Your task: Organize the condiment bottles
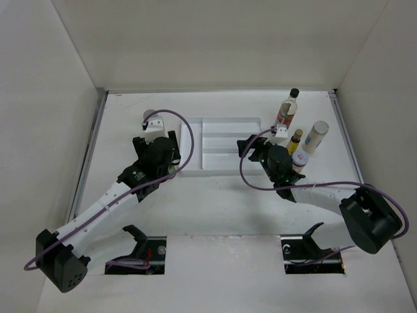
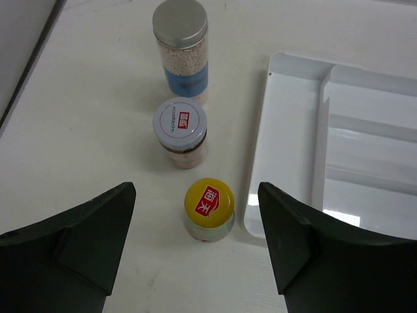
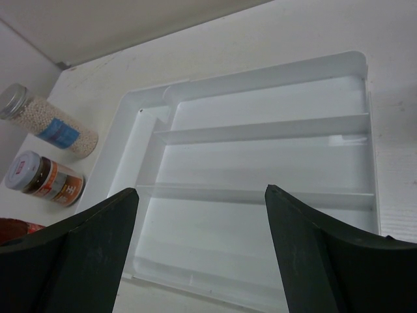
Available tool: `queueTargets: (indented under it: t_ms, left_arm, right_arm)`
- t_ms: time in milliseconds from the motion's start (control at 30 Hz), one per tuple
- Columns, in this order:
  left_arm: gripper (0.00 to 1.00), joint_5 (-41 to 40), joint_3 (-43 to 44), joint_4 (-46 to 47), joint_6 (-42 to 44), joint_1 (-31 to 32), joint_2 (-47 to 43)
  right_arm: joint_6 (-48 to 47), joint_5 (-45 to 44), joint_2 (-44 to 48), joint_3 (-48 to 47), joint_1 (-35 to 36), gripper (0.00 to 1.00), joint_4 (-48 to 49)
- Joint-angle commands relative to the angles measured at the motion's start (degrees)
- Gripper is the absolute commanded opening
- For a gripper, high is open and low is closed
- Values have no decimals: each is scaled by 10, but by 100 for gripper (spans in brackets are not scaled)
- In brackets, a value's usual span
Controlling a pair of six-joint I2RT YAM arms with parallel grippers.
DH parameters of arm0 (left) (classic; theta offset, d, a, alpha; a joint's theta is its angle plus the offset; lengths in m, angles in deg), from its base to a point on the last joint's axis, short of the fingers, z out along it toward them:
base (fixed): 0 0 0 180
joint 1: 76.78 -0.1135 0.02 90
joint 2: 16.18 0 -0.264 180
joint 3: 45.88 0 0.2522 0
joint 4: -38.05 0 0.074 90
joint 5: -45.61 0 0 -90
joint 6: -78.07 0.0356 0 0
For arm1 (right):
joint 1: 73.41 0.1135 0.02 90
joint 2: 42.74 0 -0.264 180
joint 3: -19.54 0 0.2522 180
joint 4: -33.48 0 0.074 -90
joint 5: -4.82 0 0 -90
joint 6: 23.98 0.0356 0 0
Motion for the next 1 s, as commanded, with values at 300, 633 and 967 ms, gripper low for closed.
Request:
queueTargets:
  t_ms: [300,633,967]
  left_arm:
    - [62,60,-29,41,-23,-12,41]
    - [29,32,-28,71,-15,-32,42]
    - [15,-13,37,67,19,-14,-20]
  right_arm:
    - [-6,7,-6,-21,0,86,24]
    - [-6,7,-13,-24,1,86,25]
    - [-14,7,-13,-26,1,85,24]
